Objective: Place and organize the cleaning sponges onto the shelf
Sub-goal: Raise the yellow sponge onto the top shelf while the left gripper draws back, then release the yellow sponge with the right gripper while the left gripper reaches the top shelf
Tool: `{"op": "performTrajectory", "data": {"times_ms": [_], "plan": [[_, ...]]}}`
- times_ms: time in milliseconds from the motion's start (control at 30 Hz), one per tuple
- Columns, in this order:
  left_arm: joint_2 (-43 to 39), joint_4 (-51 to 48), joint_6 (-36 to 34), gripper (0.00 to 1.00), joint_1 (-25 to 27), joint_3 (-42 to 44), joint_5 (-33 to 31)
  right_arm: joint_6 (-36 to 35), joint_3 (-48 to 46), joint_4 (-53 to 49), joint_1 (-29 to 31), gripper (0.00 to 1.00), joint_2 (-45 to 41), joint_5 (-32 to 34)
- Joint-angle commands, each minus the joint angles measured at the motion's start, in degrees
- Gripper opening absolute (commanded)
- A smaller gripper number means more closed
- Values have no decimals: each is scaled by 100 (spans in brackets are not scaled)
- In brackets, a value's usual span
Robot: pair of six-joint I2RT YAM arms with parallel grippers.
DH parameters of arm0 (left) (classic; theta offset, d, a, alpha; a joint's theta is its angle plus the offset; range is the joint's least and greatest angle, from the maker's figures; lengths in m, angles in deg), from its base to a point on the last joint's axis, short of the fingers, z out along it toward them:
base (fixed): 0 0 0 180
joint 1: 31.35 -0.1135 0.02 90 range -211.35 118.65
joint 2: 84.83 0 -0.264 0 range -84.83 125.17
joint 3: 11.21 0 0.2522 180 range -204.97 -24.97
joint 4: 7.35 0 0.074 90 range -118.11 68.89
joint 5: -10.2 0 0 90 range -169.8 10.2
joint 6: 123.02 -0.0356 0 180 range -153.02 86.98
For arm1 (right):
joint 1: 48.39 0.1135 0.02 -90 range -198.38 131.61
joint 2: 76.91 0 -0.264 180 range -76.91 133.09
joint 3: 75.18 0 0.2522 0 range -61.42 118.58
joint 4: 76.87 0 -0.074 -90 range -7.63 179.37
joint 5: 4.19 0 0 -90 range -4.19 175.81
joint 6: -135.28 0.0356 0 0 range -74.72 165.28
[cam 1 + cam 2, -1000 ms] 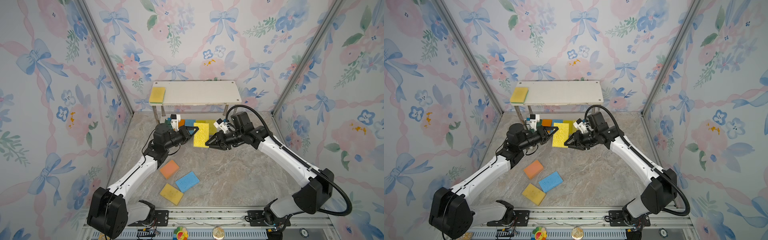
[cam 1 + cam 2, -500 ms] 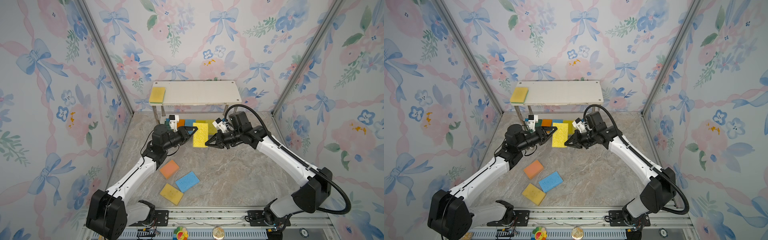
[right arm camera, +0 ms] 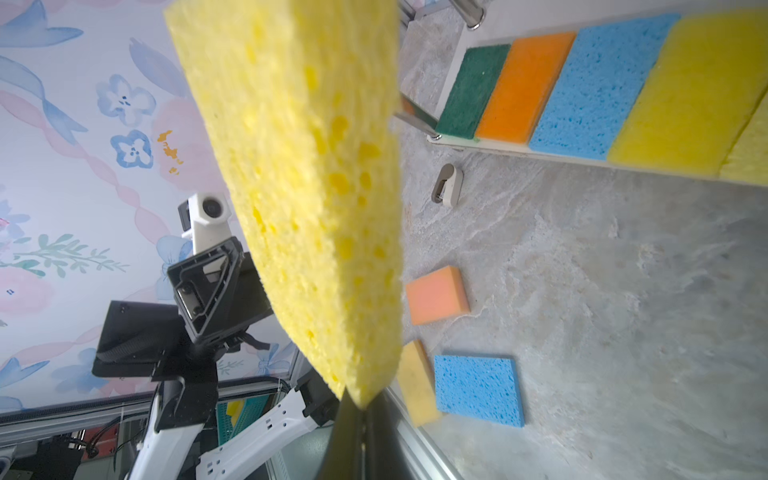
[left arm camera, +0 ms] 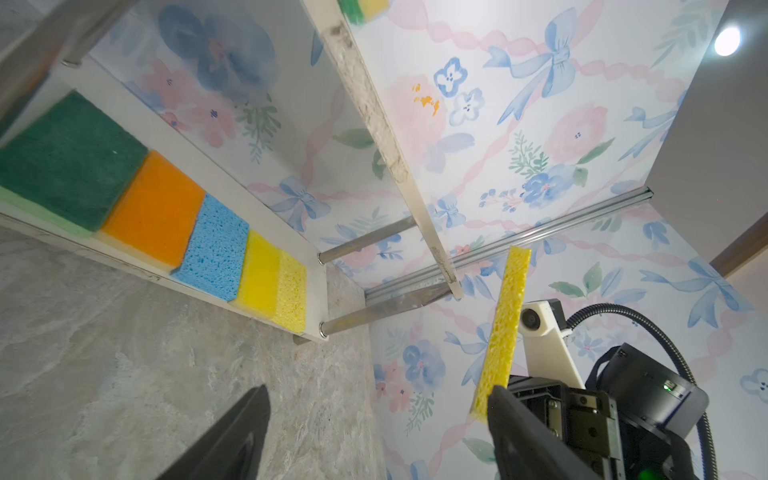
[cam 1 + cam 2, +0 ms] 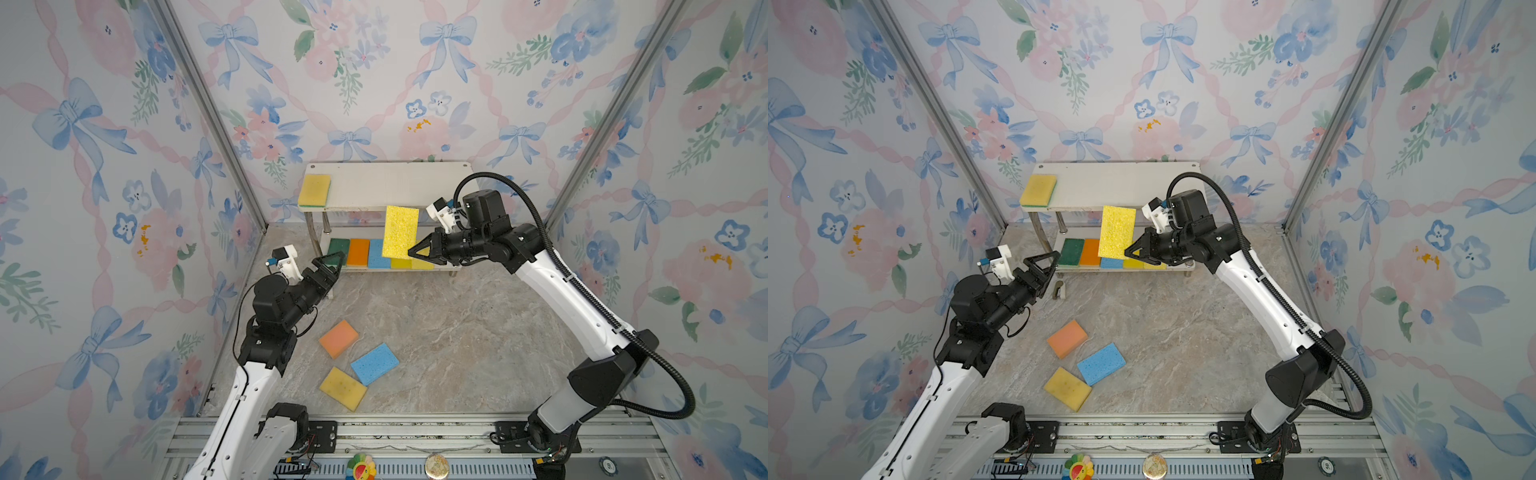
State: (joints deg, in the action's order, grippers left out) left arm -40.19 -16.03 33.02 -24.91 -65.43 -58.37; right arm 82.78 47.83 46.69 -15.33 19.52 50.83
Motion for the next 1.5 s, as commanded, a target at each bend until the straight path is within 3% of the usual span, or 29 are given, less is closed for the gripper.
{"op": "performTrajectory", "data": {"times_ms": [0,233,333,633,833,1100,1333,1467], "plan": [[-159,-438,51,84,-55,455,-114,-41,778,-193,24,3,588,116],[-533,-757,60,85,-55,792,13,23,3522,-724,139,3,2279,109],[-539,-928,-40,86,-55,736,93,354,4085,-423,155,3,2775,35],[-479,-1093,-168,86,-55,623,304,1095,4037,847,86,3,3154,27],[-338,-1096,-247,86,-55,537,372,1304,4166,1067,54,10,3281,85],[-178,-1097,-329,87,-62,352,439,1596,4306,1251,-44,11,3469,278],[-167,-1091,-316,87,-64,218,494,1737,4321,1353,-110,30,3560,341],[-188,-1089,-289,87,-64,180,488,1688,4318,1246,-149,35,3544,360]]}}
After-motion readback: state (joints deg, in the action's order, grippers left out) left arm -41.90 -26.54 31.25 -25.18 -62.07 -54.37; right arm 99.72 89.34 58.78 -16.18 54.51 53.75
